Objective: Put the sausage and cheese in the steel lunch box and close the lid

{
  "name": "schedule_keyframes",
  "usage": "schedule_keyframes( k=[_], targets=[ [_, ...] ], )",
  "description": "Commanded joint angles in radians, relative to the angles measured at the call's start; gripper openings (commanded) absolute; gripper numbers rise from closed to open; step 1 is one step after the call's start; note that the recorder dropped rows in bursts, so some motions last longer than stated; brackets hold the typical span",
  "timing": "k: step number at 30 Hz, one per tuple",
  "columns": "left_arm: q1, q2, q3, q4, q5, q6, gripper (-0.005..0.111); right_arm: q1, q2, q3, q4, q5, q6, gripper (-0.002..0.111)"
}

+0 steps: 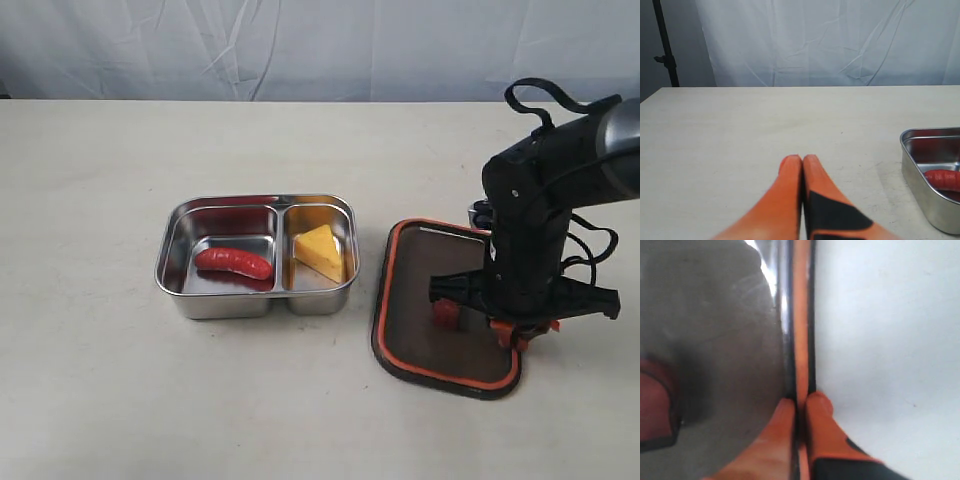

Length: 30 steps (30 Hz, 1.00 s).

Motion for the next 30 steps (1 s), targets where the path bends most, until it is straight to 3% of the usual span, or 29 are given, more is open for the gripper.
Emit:
schedule_keyframes(
  k=[1,14,26,28,30],
  targets=[
    [-0.003,-0.005,0.003,0.006,-0.01,-0.001,0.0,-0.003,-0.022,0.016,-0.02,-0.01,-0.001,0.0],
    [-0.003,-0.005,0.003,0.006,-0.01,-0.001,0.0,-0.003,-0.393,0.014,-0.375,0.042,0.082,0.0],
    [-0.003,-0.005,0.003,0.022,-0.013,-0.001,0.0,-0.003,-0.632,0.014,-0.336,0.04,-0.022,0.0],
    [-0.003,-0.005,0.003,0.077,-0.052,-0.001,0.0,-0.003,-0.644,0.014,-0.329,0.027,-0.043,0.0],
    [-0.003,-0.005,0.003,0.004,-0.174,-0.06,0.0,-0.003,-0.653,0.014,-0.31,0.01,-0.08,0.0]
  ],
)
